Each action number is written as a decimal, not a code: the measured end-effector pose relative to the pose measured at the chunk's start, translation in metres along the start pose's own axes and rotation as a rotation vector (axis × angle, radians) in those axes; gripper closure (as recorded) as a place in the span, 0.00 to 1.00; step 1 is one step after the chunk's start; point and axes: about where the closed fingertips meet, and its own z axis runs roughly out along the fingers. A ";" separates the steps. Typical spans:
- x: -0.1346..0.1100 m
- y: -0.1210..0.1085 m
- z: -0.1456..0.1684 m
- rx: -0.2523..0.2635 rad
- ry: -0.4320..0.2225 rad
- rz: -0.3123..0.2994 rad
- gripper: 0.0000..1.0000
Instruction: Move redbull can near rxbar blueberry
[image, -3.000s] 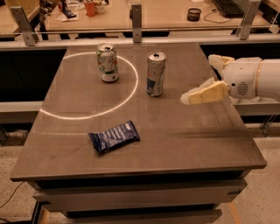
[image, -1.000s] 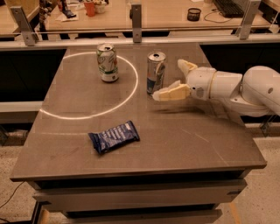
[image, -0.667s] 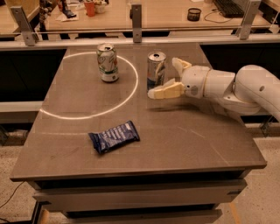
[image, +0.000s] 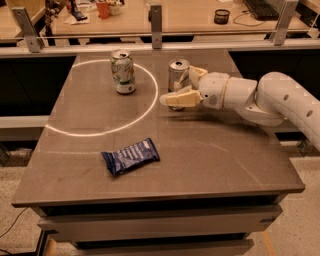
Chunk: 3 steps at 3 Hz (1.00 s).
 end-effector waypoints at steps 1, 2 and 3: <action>0.000 -0.001 0.004 -0.005 -0.003 -0.008 0.42; 0.000 -0.003 0.004 0.002 0.002 -0.016 0.64; -0.009 -0.005 0.006 0.002 0.019 -0.020 0.88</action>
Offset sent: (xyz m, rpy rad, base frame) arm 0.0068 -0.0069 -0.0013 -0.0193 -0.0200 -0.0190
